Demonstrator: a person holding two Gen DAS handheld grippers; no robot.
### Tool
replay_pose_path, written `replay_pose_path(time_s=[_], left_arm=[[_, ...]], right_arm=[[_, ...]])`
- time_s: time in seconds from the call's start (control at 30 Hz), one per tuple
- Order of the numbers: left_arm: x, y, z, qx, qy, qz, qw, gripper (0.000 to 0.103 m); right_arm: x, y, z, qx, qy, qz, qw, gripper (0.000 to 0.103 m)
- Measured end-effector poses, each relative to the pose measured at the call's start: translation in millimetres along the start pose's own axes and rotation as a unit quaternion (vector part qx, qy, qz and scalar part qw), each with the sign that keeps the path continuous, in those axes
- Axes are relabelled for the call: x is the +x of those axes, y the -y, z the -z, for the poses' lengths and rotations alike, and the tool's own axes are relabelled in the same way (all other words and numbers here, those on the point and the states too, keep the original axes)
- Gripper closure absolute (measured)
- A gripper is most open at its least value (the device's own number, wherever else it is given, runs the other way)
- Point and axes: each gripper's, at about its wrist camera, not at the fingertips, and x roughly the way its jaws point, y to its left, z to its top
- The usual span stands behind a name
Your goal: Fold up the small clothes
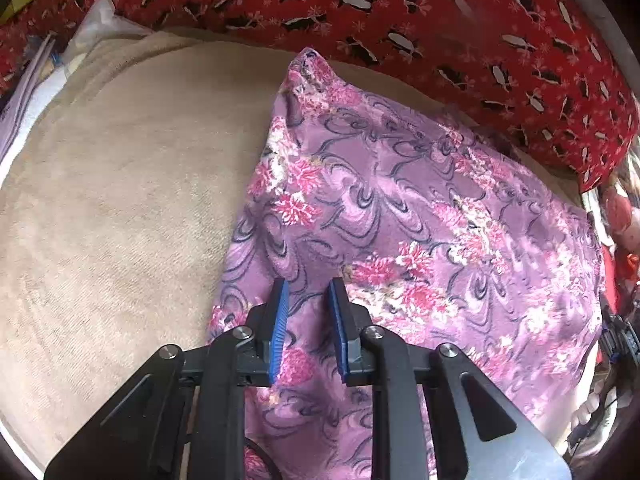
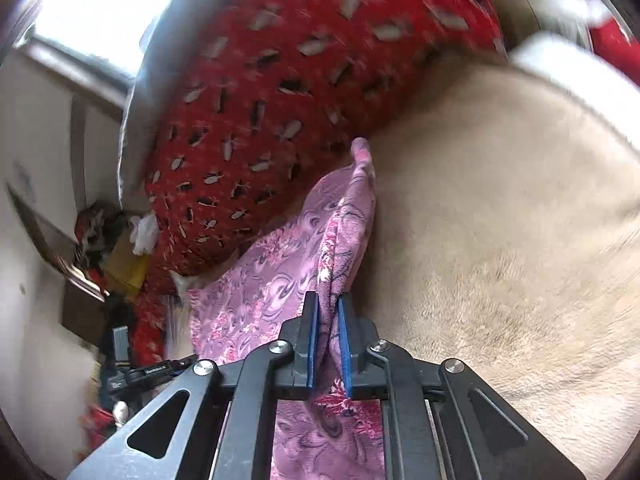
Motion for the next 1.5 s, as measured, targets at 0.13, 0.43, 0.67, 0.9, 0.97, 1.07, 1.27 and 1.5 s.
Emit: replay_pose_path(time_s=[0.13,0.43,0.67,0.9,0.97,1.07,1.27,1.5], left_arm=[[-16,-15,4,-0.046,-0.015,0.032,0.9983,0.085],[-22,-10,51,-0.052,-0.024,0.042,0.9975,0.084],[-29,-15,62,-0.06,-0.038,0.043,0.9966,0.084],[-57,16,62,-0.025,0.006,0.046,0.9986,0.067],[-52,24,62,-0.012,0.012,0.031,0.9994,0.059],[-20,20,64,-0.013,-0.023,0.007,0.9996,0.056],[-31,21,63,0.002,-0.006,0.017,0.9998,0.055],[-30,34,57,0.006,0.014,-0.009,0.9998,0.052]], right_arm=[[14,22,8,0.041,-0.051,0.052,0.996,0.09],[-13,13,51,0.041,-0.064,0.023,0.997,0.092],[-23,19,60,0.045,-0.06,0.075,0.994,0.089],[-46,-56,34,-0.028,0.042,0.08,0.996,0.075],[-32,-70,30,-0.049,0.055,0.094,0.993,0.072],[7,-65,29,-0.092,0.031,0.154,0.983,0.061],[30,-52,38,-0.089,-0.023,0.186,0.978,0.058],[30,-86,51,-0.129,0.005,0.176,0.976,0.042]])
